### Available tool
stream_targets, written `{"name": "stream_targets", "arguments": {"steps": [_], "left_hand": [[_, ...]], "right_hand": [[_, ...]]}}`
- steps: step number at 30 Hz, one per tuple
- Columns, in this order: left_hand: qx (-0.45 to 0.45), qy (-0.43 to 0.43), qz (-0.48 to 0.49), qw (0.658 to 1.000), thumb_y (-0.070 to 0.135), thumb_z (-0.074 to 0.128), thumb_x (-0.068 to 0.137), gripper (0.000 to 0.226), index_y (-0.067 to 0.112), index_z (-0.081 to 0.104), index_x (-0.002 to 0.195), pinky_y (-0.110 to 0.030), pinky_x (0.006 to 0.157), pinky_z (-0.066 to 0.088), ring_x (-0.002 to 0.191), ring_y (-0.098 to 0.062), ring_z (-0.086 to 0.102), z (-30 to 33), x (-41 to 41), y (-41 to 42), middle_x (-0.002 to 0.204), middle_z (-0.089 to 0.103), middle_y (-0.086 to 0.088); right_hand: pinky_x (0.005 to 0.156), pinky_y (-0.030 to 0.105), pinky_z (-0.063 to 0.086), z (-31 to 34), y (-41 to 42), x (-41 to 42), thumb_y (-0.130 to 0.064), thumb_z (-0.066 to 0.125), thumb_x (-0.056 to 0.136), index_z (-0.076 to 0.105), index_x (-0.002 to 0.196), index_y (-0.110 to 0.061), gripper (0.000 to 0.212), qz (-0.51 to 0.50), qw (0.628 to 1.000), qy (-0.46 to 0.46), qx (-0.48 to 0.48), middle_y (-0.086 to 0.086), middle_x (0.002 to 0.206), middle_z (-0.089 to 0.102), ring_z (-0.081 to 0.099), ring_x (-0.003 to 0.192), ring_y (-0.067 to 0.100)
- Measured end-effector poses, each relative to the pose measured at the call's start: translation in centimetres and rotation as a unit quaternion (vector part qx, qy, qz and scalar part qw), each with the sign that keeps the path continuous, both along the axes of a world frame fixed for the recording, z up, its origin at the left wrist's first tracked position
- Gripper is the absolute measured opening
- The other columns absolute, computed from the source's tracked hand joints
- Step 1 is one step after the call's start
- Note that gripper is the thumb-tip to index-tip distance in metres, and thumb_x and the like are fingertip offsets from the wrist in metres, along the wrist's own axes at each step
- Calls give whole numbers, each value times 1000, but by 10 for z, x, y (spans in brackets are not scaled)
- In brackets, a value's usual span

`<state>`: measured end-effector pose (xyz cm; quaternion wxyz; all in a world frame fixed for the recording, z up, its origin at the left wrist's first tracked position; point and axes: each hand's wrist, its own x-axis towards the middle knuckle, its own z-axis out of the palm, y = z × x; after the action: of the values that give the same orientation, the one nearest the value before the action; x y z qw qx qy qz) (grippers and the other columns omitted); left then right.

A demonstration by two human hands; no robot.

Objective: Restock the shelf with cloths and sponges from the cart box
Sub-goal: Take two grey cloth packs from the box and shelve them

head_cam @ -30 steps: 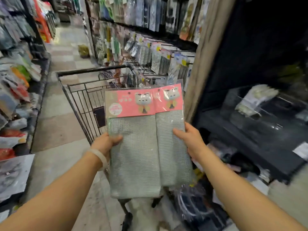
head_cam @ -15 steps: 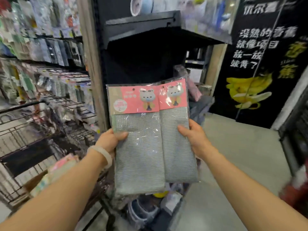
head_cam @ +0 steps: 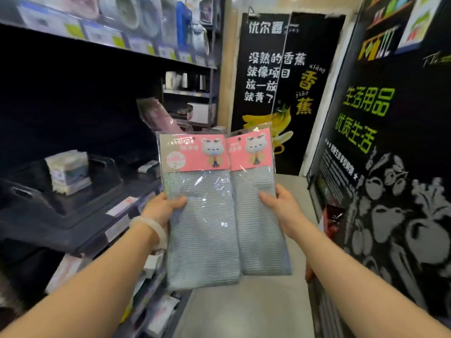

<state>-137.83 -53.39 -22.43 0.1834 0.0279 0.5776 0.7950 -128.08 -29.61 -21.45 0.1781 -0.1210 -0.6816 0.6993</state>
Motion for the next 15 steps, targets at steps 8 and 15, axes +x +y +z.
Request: {"name": "stream_targets", "arguments": {"steps": [8, 15], "left_hand": [[4, -2, -38, 999, -7, 50, 90, 19, 6, 62, 98, -27, 47, 55, 56, -19, 71, -4, -59, 85, 71, 74, -7], [14, -7, -14, 1000, -6, 51, 90, 17, 6, 60, 97, -28, 46, 56, 55, -19, 69, -17, -165, 143, 73, 72, -9]], "right_hand": [[88, 46, 51, -15, 85, -39, 0, 53, 92, 57, 108, -7, 18, -33, 999, 4, -25, 17, 111, 64, 63, 93, 30], [84, 42, 54, -18, 147, -144, -2, 53, 93, 57, 114, -5, 22, -22, 1000, 1, -8, 15, 109, 65, 65, 90, 28]]}}
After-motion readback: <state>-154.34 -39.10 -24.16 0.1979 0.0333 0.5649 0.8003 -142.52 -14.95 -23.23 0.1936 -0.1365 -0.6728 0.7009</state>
